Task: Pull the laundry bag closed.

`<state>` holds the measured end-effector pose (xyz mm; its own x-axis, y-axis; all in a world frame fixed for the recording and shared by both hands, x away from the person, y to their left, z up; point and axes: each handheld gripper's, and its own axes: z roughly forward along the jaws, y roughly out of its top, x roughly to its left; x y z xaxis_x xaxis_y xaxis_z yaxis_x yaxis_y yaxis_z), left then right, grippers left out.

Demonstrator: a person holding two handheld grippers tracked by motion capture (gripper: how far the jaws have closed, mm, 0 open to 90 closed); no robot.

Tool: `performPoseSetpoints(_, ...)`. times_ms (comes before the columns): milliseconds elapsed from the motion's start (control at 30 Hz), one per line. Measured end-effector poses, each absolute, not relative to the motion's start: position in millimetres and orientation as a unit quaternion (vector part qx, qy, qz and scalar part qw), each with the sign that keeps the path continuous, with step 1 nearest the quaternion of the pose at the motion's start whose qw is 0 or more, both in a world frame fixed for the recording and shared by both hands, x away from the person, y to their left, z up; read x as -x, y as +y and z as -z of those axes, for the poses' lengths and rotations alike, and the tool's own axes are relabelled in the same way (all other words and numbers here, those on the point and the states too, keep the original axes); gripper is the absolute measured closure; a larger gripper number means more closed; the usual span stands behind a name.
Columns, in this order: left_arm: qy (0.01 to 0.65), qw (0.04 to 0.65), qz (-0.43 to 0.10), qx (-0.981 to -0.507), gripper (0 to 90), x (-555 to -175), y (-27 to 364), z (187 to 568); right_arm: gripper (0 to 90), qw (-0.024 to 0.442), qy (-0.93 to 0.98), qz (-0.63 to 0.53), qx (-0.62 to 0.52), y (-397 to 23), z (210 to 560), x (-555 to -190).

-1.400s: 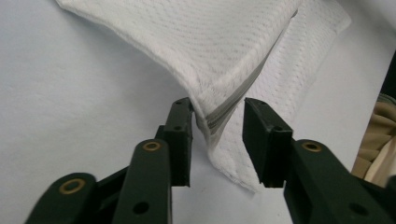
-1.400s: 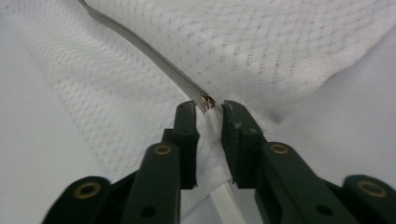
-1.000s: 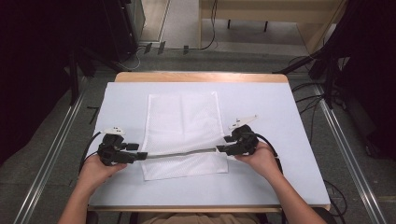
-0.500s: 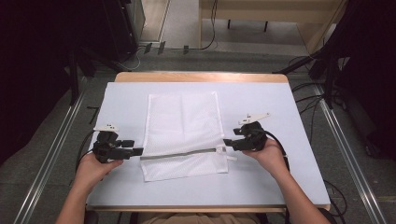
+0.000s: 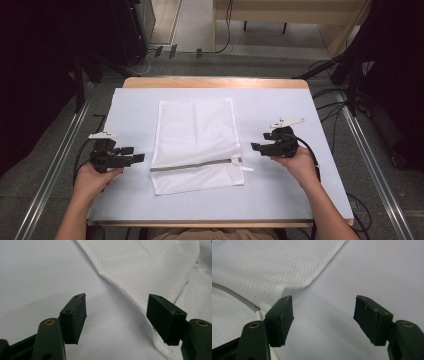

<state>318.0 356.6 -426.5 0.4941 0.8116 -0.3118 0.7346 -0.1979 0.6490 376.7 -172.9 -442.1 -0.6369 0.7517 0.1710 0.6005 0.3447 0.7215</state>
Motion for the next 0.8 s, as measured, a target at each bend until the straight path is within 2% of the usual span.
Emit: performPoseSetpoints(800, 0.517, 0.371, -0.060, -0.769, 29.9, -320.2, 361.5, 433.4, 28.9, 0.110, 0.823, -0.376, -0.411, -177.8, 452.3, -380.8)
